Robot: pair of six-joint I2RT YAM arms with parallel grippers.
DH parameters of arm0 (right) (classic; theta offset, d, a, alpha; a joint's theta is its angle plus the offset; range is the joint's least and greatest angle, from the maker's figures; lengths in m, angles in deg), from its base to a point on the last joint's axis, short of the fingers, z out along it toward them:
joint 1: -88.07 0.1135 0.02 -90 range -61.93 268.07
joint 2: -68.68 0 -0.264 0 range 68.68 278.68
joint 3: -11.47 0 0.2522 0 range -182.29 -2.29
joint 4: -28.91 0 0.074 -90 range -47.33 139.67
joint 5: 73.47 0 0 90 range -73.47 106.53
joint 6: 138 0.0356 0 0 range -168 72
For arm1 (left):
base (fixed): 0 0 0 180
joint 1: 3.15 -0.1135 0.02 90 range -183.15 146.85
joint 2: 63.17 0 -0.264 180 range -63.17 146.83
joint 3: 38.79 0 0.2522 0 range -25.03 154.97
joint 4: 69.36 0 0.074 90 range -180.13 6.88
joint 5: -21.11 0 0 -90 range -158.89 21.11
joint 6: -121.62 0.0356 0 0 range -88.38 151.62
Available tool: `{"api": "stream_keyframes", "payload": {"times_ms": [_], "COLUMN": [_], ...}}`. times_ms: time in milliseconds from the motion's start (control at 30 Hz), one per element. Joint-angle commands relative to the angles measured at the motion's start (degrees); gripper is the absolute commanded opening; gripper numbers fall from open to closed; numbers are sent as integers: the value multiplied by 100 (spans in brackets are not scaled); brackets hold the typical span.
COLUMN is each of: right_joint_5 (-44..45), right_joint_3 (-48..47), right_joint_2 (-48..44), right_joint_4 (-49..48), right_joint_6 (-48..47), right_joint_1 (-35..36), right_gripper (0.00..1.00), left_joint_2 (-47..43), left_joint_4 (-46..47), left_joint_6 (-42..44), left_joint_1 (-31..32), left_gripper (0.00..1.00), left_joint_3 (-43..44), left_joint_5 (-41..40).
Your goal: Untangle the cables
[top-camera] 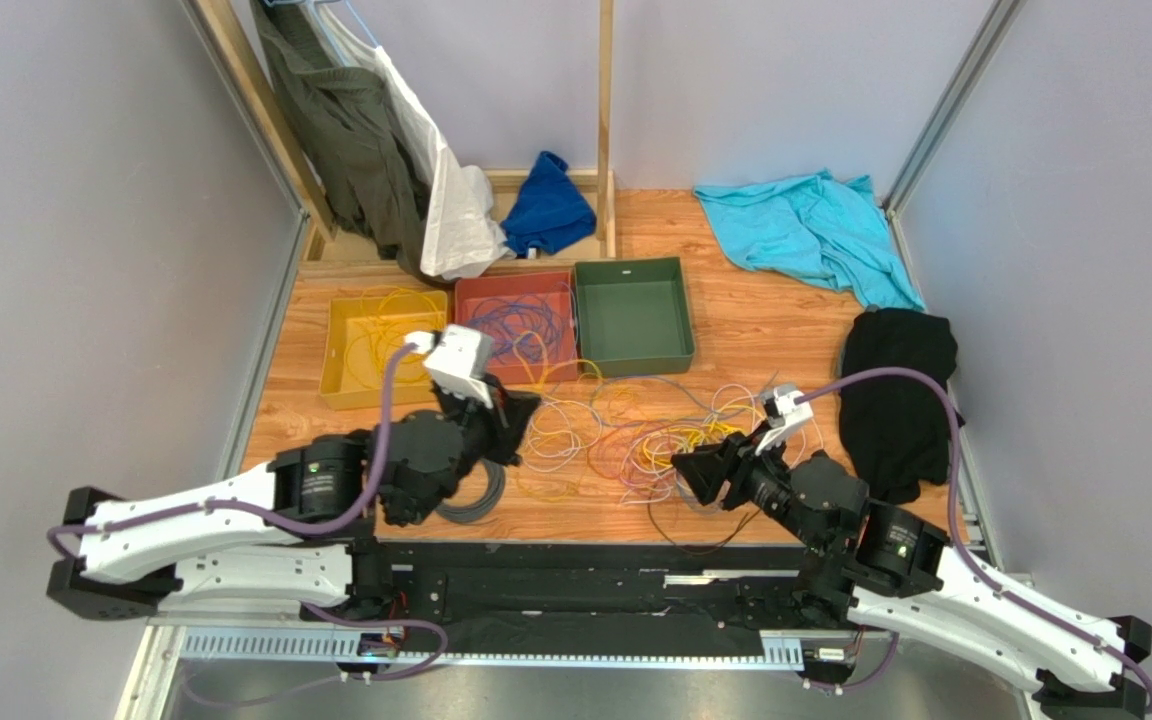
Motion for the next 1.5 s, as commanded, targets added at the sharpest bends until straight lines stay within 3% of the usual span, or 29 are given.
{"api": "stream_keyframes", "payload": {"times_ms": [0,100,267,533,933,1033,1067,1133,1233,1300,1333,1367,1400,1467], "right_joint_5": [-110,-479,-1015,-1456,-1008,-963,-955,-954,-859,-657,-342,-148,72,573], "right_joint_3": [139,149,131,-107,-370,-405,-431,-484,-659,-1010,-1203,-1405,-1903,-2310], "right_joint_2": [19,10,-43,1108,2242,2444,2532,2612,2472,2349,2244,2199,2155,1997], "right_joint_4": [-31,-531,-2034,-3598,-4188,-4461,-4479,-4436,-3929,-3401,-2676,-2234,-1490,-1010], "right_joint_6": [49,23,76,208,120,94,94,102,50,-117,-222,-493,-626,-907], "right_joint_1": [28,28,28,19,28,19,10,10,10,1,1,10,1,1], "right_gripper": [50,52,57,60,56,42,19,0,0,0,0,0,0,0], "left_joint_2": [-785,-1032,-681,-382,-381,-417,-417,-469,-609,-732,-907,-1005,-1214,-1392], "left_joint_4": [-92,181,235,692,912,929,912,894,798,570,482,342,280,96], "left_joint_6": [-288,-331,-419,-349,-393,-411,-411,-437,-463,-542,-577,-621,-683,-727], "left_joint_1": [-606,-668,-668,-668,-668,-668,-668,-668,-668,-659,-659,-659,-659,-659], "left_gripper": [0,0,0,0,0,0,0,0,2,35,64,75,99,99], "left_joint_3": [-517,-835,-810,-836,-950,-1003,-1012,-1029,-1073,-1082,-1125,-1152,-1178,-1249], "left_joint_5": [217,534,904,1282,1589,1616,1616,1625,1590,1467,1275,1169,977,800]}}
